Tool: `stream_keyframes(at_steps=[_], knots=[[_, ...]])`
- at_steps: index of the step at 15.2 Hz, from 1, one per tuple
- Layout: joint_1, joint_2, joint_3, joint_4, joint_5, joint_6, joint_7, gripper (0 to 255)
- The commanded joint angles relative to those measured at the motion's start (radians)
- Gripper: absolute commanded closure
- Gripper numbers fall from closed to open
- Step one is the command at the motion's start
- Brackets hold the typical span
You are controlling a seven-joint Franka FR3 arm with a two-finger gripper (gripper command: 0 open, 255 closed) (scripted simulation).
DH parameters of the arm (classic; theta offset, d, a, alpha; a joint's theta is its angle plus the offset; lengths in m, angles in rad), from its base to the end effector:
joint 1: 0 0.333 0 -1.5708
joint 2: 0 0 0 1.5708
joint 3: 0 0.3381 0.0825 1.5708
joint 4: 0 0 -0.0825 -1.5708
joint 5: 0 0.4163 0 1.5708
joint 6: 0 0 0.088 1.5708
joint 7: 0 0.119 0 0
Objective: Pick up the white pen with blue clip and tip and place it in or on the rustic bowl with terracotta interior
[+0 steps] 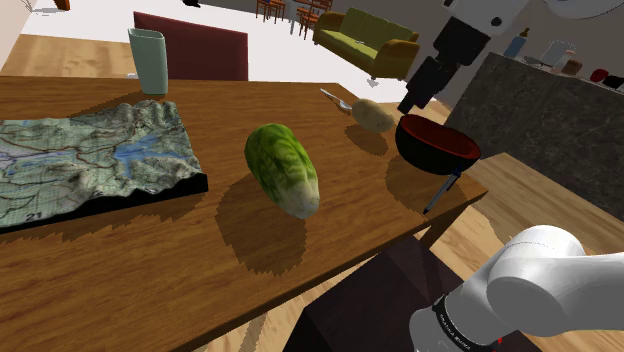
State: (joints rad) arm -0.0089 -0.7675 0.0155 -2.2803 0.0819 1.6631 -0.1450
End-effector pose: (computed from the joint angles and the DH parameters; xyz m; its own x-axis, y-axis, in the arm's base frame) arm 0.3402 0.0131 0.6358 0.9774 0.1405 0.1581 0.1498 -0.9875 -0.0486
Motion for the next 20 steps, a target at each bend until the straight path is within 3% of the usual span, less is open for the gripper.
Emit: stream_keyframes(at_steps=[1,12,20], knots=[[0.000,0.000,0.000,0.000,0.000,0.000,0.000,0],[0.003,-0.486,0.009,-0.245,-0.047,-0.214,-0.015,0],[0.005,-0.536,0.013,-0.369,-0.045,-0.140,-0.016,0]])
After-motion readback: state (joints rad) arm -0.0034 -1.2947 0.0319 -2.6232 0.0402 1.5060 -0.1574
